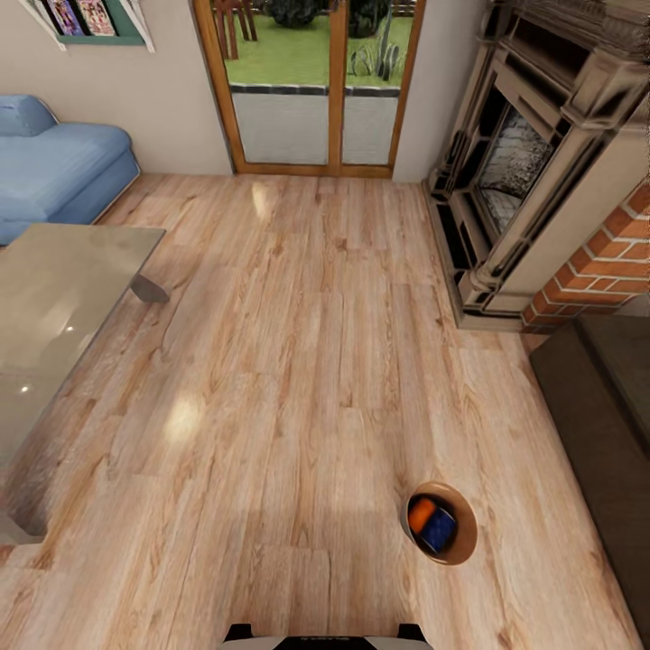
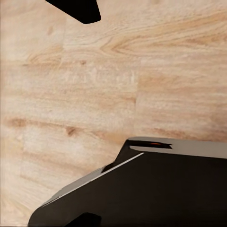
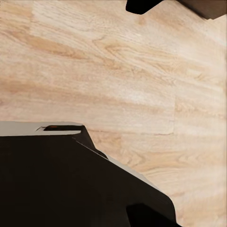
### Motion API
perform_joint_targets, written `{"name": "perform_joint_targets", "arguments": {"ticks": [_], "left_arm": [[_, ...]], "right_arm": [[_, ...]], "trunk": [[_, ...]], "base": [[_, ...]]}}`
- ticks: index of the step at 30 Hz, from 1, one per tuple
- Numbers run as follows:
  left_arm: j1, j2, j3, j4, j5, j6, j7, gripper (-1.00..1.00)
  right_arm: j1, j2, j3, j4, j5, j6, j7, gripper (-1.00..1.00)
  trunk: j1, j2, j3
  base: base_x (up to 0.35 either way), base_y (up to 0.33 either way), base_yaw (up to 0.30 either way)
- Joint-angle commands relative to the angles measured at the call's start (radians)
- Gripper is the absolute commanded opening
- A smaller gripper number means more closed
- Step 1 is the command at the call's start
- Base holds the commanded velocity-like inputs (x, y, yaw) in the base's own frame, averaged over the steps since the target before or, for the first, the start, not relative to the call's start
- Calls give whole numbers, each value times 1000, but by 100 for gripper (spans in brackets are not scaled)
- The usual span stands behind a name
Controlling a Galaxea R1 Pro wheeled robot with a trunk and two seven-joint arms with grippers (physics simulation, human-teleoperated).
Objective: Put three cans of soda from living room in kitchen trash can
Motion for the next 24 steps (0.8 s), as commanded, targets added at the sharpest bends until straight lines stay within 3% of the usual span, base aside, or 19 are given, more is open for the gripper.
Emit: {"name": "perform_joint_targets", "arguments": {"ticks": [1, 24], "left_arm": [[0, -3, 0, 0, 0, 0, 0, 100], [1, -14, -2, 0, 0, 0, 0, 100]], "right_arm": [[0, 1, 0, 4, 0, 0, -1, 100], [0, 2, 3, 11, 0, 0, -2, 100]], "trunk": [[-4, 7, 5], [-92, 168, 113]], "base": [[0, 0, 0], [0, 0, 0]]}}
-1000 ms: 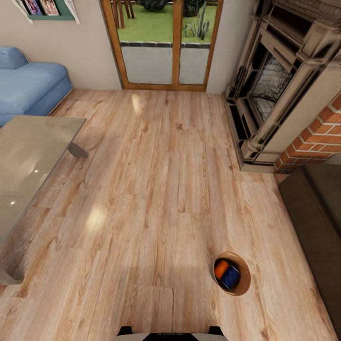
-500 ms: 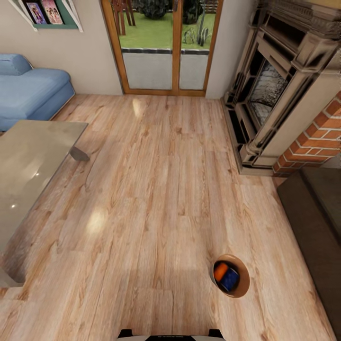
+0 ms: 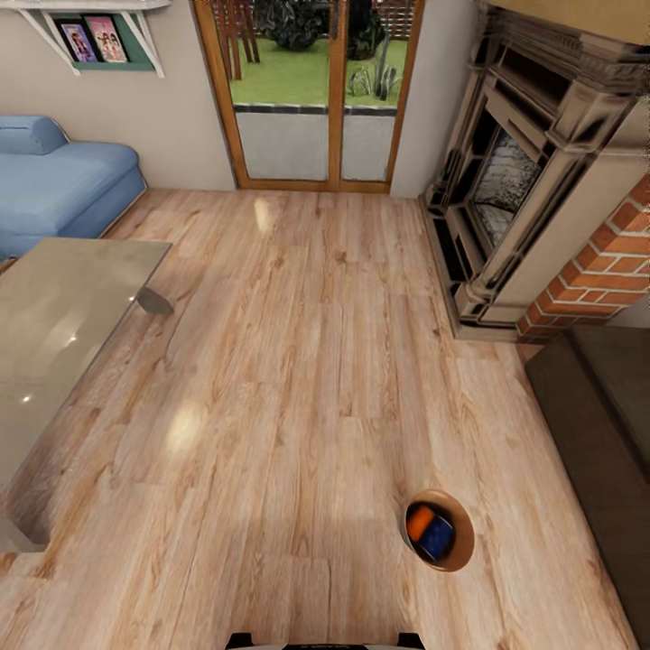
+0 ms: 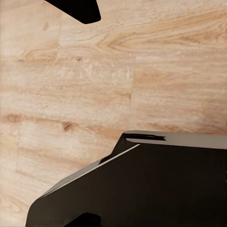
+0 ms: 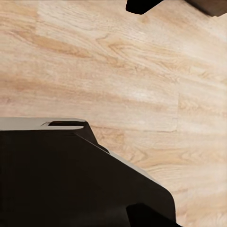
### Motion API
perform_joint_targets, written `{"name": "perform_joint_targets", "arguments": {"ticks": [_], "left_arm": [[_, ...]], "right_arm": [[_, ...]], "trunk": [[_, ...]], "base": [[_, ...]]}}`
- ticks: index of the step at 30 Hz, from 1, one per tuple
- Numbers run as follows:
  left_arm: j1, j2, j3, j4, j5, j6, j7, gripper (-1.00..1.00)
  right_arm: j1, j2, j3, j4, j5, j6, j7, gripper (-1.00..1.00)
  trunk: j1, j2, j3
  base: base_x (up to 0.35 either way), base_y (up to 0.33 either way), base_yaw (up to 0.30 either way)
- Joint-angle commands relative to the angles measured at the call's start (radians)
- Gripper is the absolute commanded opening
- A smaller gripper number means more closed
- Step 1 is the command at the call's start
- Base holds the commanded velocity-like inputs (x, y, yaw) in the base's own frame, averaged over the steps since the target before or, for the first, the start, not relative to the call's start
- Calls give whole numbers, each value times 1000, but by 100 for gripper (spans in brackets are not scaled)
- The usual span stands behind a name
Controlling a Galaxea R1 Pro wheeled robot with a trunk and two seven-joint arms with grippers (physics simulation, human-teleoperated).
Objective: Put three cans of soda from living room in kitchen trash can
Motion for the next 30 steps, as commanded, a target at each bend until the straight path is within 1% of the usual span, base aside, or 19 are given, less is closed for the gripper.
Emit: {"name": "perform_joint_targets", "arguments": {"ticks": [1, 25, 30], "left_arm": [[0, 0, 0, 0, 0, 0, 0, 100], [1, -3, -1, -1, -1, 0, 0, 100], [1, -5, -1, -1, -1, 0, 0, 100]], "right_arm": [[0, 0, 0, 0, 0, 0, 0, 100], [0, 1, 0, 0, -1, -1, 0, 100], [0, 1, 0, 0, 0, -1, 0, 100]], "trunk": [[-4, 7, 5], [-96, 175, 117], [-96, 176, 125]], "base": [[0, 0, 0], [0, 0, 0], [0, 0, 0]]}}
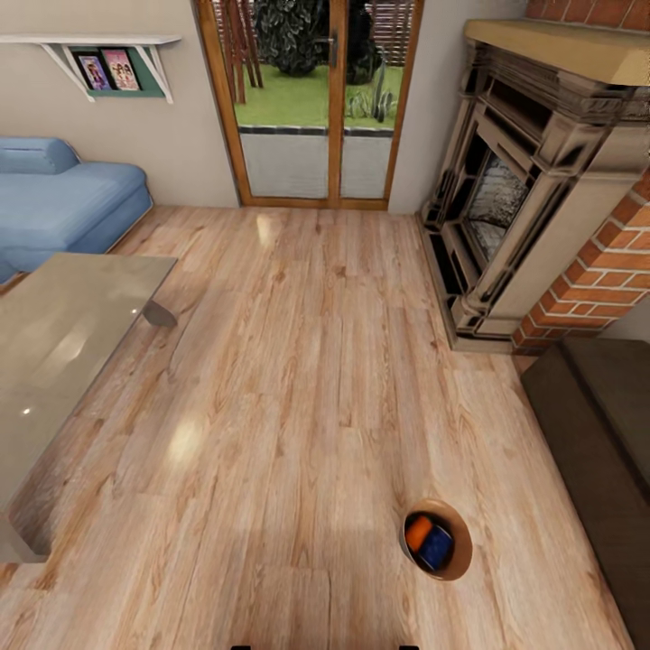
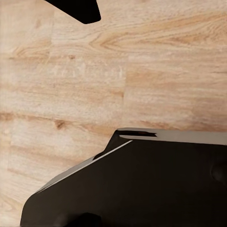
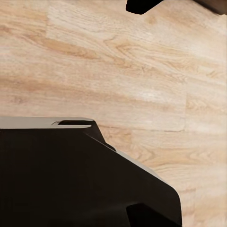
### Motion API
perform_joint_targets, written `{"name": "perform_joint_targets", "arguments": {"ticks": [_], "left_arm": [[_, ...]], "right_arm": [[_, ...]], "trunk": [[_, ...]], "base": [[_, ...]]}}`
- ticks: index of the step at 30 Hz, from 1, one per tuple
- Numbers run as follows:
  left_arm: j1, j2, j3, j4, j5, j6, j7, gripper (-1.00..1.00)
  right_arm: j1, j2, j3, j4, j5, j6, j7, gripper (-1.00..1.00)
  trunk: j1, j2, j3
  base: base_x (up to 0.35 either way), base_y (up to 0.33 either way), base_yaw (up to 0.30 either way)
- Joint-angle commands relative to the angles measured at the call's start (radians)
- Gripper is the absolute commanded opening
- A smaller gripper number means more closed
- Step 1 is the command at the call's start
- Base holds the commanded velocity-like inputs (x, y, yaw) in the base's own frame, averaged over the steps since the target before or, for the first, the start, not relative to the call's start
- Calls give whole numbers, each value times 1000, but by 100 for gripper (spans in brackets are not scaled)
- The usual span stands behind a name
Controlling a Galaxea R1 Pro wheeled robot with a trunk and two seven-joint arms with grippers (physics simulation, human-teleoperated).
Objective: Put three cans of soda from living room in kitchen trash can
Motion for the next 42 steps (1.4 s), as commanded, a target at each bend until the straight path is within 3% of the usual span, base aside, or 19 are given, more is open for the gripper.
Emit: {"name": "perform_joint_targets", "arguments": {"ticks": [1, 25, 42], "left_arm": [[0, 0, 0, 0, 0, 0, 0, 100], [0, -9, 0, 0, 0, 0, -1, 100], [-1, -12, 3, 0, 8, 0, 0, 100]], "right_arm": [[0, 0, 0, 0, 0, 0, 0, 100], [0, 2, 0, 0, 0, 0, 0, 100], [0, 33, 0, -5, 0, 1, 0, 100]], "trunk": [[0, 0, 2], [0, 0, 32], [0, 0, 34]], "base": [[0, 0, 0], [0, 0, 0], [0, 0, 0]]}}
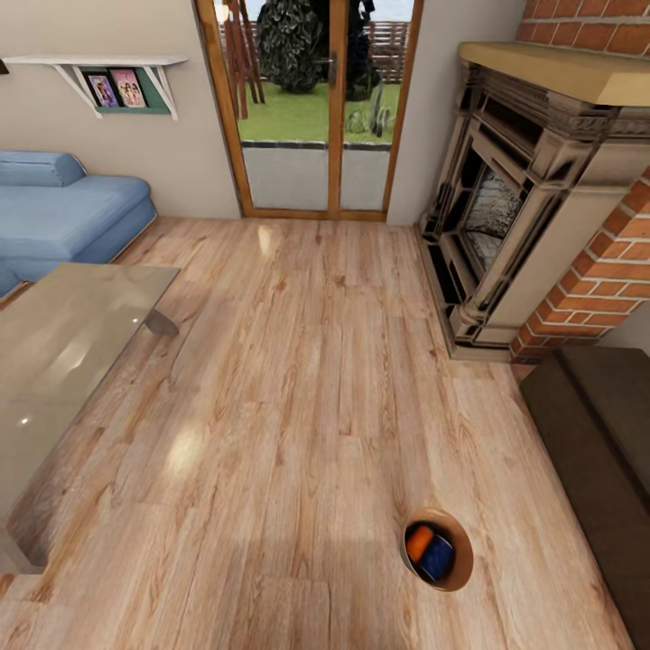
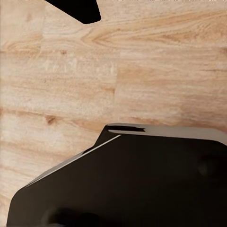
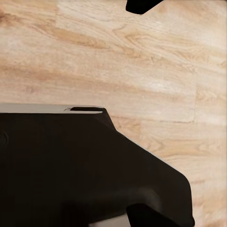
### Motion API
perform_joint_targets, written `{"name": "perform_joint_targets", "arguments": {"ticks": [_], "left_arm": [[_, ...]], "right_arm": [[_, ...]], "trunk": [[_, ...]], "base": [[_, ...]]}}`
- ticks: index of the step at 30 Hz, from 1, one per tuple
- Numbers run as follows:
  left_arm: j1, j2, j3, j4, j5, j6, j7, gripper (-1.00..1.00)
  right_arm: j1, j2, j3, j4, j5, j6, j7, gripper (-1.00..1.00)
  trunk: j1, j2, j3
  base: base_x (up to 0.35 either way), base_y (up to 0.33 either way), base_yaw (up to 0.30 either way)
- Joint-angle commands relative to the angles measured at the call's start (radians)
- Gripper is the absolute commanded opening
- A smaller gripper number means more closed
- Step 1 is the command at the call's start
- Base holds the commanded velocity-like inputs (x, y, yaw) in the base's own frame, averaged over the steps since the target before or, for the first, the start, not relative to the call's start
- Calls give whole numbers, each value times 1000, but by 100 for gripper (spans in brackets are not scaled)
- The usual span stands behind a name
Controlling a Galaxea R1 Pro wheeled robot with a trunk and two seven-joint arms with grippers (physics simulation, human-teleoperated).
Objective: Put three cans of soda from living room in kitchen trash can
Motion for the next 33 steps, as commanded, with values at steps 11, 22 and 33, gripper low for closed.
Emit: {"name": "perform_joint_targets", "arguments": {"ticks": [11, 22, 33], "left_arm": [[0, 0, 0, 0, -4, -1, -7, 100], [1, -5, -2, 0, -9, -1, -15, 100], [1, -14, -2, 0, -9, 0, -16, 100]], "right_arm": [[0, 8, 0, -3, -1, 0, 0, 100], [0, 10, -1, 4, 0, 1, 0, 100], [0, 10, -7, 7, 0, -4, 0, 100]], "trunk": [[0, 0, 0], [0, 0, 0], [0, 0, 4]], "base": [[0, 0, 0], [0, 0, 0], [0, 0, -59]]}}
